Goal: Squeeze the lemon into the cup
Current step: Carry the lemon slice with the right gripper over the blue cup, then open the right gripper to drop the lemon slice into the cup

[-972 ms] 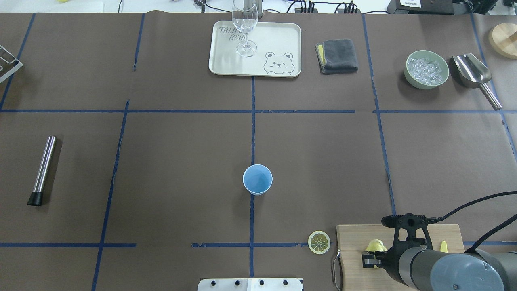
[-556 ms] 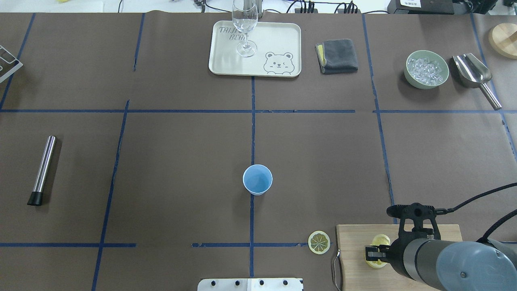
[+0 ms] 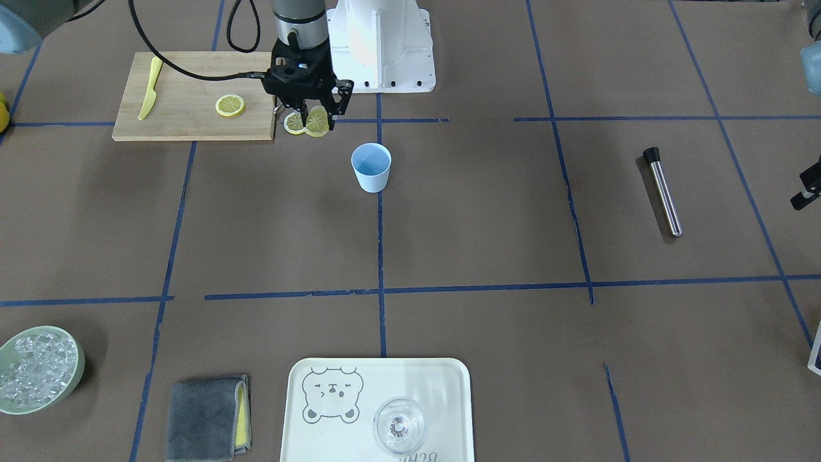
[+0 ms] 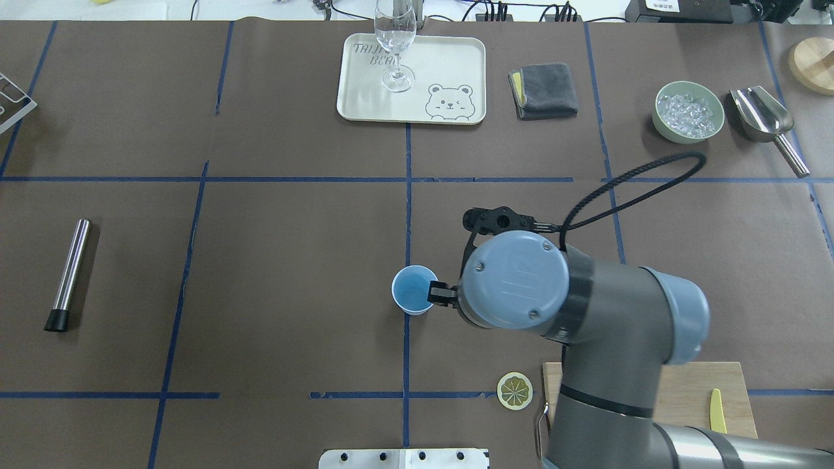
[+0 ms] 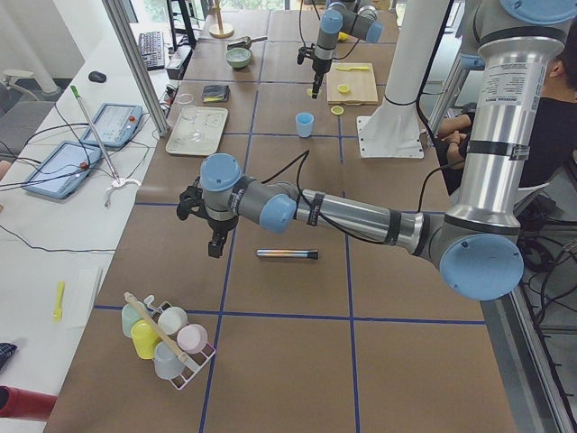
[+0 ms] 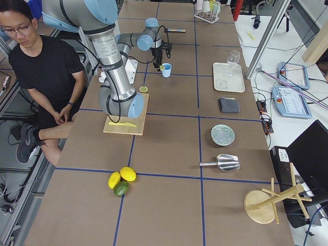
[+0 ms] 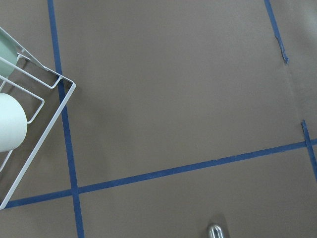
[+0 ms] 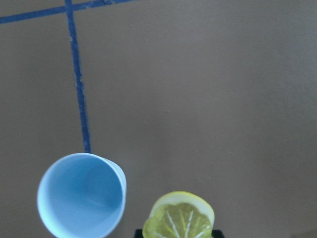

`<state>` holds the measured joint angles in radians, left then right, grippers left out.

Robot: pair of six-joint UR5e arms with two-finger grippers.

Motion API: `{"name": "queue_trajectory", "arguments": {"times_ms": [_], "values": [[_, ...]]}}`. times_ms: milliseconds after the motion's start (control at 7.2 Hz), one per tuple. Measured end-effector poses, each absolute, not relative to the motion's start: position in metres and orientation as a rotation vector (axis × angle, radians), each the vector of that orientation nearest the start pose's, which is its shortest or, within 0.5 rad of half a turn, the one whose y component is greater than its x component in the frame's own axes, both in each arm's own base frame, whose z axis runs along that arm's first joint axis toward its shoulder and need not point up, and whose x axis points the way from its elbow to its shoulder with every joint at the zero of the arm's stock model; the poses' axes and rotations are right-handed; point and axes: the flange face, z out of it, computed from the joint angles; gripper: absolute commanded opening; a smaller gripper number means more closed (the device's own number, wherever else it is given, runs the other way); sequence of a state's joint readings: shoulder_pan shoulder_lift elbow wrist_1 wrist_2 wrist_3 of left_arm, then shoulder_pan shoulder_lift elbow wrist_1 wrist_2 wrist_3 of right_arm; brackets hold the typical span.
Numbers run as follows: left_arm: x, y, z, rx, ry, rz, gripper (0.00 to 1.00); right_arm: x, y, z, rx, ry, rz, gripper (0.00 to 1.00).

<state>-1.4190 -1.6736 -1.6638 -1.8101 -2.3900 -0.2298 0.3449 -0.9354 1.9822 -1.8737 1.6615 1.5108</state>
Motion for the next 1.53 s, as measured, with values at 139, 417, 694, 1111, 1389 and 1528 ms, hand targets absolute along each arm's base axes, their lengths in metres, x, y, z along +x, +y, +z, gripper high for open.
{"name": "queue_trajectory", "arguments": {"times_ms": [139,417,694,1111,1389,1528], "values": [[0.023,-0.551,0.533,0.243,0.867,0.103,1.00,-0.536,-0.326,0.160,0.063,-0.739,0.243,0.51],[0.023,-0.551,0.539,0.232,0.865,0.100,1.00,-0.567,-0.337,0.146,0.067,-0.749,0.245,0.52],[0.023,-0.552,0.543,0.226,0.865,0.098,1.00,-0.588,-0.345,0.142,0.072,-0.750,0.243,0.54],[0.023,-0.552,0.545,0.223,0.864,0.097,1.00,-0.593,-0.346,0.148,0.067,-0.738,0.240,1.00],[0.024,-0.553,0.546,0.221,0.864,0.096,1.00,-0.590,-0.344,0.150,0.060,-0.729,0.242,1.00],[0.027,-0.554,0.546,0.216,0.865,0.100,1.00,-0.582,-0.342,0.145,0.056,-0.719,0.244,1.00]]}}
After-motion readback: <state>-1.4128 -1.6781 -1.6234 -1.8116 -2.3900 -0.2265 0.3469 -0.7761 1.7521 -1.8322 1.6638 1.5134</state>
